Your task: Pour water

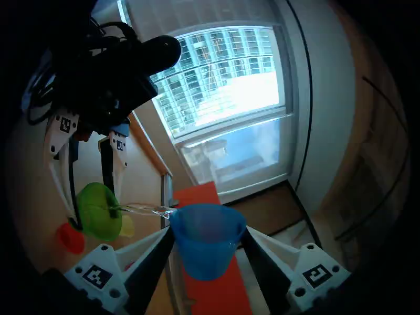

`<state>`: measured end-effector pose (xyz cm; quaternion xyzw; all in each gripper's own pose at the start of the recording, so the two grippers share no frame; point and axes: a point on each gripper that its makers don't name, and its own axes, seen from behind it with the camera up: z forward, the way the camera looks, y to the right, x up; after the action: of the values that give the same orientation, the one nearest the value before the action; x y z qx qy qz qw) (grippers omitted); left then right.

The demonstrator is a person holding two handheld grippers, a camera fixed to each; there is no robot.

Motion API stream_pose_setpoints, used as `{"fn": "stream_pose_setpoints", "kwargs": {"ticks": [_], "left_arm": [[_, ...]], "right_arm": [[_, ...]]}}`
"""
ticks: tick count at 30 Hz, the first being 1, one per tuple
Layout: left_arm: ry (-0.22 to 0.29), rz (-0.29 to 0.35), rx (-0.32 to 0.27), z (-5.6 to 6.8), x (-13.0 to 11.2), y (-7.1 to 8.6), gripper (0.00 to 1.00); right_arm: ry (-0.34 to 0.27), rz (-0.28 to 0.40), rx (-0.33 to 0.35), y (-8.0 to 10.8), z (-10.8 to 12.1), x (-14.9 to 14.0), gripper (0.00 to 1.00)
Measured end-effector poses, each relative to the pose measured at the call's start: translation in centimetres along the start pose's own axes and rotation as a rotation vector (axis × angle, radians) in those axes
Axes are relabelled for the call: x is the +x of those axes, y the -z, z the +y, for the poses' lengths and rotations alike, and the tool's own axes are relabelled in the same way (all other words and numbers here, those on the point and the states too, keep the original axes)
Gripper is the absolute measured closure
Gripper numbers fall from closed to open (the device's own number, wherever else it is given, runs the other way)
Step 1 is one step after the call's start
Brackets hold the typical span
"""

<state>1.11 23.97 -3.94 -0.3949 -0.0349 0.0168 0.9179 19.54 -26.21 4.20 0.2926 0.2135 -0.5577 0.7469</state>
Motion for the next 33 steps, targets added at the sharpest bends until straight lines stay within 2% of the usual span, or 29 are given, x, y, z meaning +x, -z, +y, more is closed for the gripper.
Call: {"fn": "stream_pose_setpoints", "kwargs": {"ticks": [33], "left_arm": [[-0.007, 0.004, -0.004, 0.4, 0.6, 0.0, 0.13]], "right_arm": [[0.136, 0.009, -0.03, 0.1, 1.4, 1.0, 0.1]]}}
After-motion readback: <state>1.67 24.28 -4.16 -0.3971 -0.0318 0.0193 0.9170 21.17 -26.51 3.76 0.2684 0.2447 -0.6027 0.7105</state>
